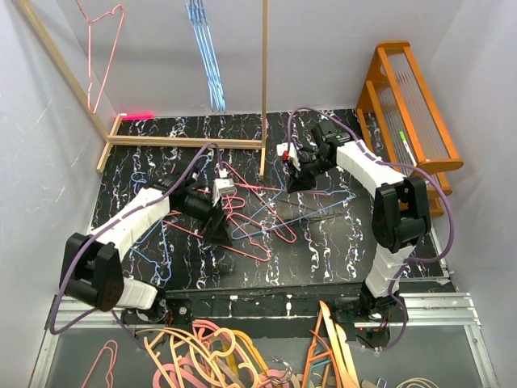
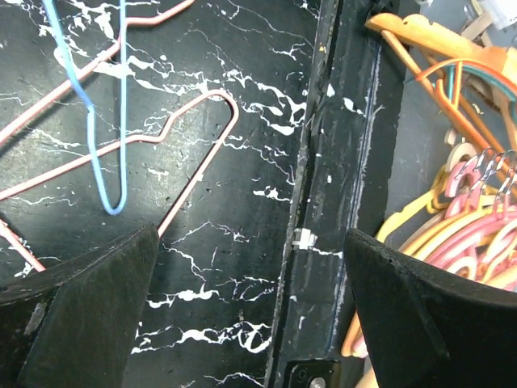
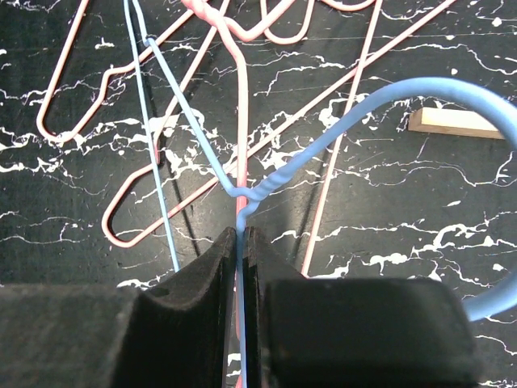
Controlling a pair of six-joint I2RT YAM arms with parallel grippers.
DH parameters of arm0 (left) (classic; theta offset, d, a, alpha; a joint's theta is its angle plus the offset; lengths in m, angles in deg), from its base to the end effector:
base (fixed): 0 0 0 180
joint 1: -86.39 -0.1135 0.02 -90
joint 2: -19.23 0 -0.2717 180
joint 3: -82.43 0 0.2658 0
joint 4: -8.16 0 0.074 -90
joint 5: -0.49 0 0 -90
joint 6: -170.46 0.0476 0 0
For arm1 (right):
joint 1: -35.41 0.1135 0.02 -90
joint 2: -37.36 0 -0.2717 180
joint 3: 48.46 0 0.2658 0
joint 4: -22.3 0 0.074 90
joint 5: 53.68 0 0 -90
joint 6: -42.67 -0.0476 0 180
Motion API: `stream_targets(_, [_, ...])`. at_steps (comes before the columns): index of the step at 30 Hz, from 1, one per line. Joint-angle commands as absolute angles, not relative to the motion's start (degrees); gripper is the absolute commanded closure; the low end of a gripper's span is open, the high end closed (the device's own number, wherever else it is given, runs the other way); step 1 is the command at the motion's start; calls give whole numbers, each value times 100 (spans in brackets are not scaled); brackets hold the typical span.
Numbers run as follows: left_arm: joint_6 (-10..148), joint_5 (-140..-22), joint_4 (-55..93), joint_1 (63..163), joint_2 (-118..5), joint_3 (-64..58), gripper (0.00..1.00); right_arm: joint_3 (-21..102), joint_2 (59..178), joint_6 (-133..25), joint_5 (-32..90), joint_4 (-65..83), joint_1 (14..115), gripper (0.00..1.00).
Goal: Organize the hangers
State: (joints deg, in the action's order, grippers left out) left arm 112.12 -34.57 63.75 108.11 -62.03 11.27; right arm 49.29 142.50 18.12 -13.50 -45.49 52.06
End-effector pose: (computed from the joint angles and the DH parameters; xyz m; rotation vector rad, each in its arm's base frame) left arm 0.2477 -0.1406 0.2431 1.3139 2.0171 -1.1945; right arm 0.3549 0.1441 0.2404 -1.6943 1.7238 0.8907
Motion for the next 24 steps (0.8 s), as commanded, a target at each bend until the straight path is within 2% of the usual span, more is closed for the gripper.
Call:
stream_targets(1, [11259,-3390,5266,10769,-5588,1920,3,5259,14122,1506,-1707,-4172,5137,92])
stream_targets(6, [10284,-3973,2922,10767,-5203,2843,3,5402,14214,1459,-1802,-4188,5134,92])
stream_targets(14, [10236,-4279,942,10776,-5558,3165,3,5395,14239,1663,-1837,-4439,5128,92])
stream_targets(24, [10995,-3071,1401,10810,-6714,2627,3,5193,14127,1678,-1842,-4480,5104,92])
